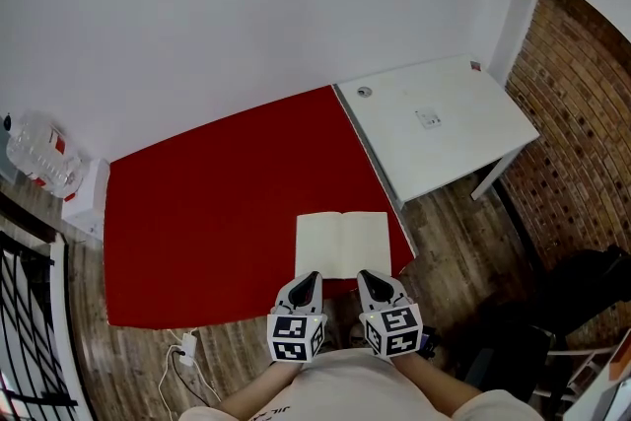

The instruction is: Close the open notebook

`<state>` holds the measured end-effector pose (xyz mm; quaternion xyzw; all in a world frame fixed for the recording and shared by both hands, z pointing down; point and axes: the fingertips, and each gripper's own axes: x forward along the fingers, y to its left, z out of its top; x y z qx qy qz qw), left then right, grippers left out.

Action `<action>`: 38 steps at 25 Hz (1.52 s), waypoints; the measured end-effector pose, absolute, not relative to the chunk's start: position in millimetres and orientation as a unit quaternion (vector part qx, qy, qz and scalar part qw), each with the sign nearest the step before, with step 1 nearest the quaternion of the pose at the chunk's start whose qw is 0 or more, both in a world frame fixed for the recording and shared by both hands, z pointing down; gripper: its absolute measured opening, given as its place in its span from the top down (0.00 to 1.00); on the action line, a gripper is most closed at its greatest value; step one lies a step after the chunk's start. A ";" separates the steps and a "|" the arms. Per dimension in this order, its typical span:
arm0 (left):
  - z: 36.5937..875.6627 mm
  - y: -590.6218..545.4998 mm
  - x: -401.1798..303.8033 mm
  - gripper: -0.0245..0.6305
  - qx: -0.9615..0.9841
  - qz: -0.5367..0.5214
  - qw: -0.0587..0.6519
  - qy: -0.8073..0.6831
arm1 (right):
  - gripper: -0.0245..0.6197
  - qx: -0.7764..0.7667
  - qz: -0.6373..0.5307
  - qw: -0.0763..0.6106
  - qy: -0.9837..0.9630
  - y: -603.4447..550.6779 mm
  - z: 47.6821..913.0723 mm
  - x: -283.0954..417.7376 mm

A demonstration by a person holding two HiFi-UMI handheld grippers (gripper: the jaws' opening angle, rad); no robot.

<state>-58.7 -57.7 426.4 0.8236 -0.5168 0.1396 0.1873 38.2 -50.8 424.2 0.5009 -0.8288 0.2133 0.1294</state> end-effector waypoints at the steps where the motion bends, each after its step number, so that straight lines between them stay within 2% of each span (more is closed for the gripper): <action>1: 426.8 -58.4 -59.4 0.95 0.824 0.140 0.188 -0.516 | 0.95 0.501 0.213 0.130 -0.829 -51.3 424.4 37.2; 21: 465.7 -57.0 -47.0 0.95 0.835 0.177 0.195 -0.483 | 0.95 0.523 0.230 0.144 -0.808 -43.2 460.9 57.5; 38: 521.8 -46.1 -22.5 0.95 0.837 0.207 0.218 -0.457 | 0.95 0.551 0.261 0.177 -0.773 -38.3 536.7 96.2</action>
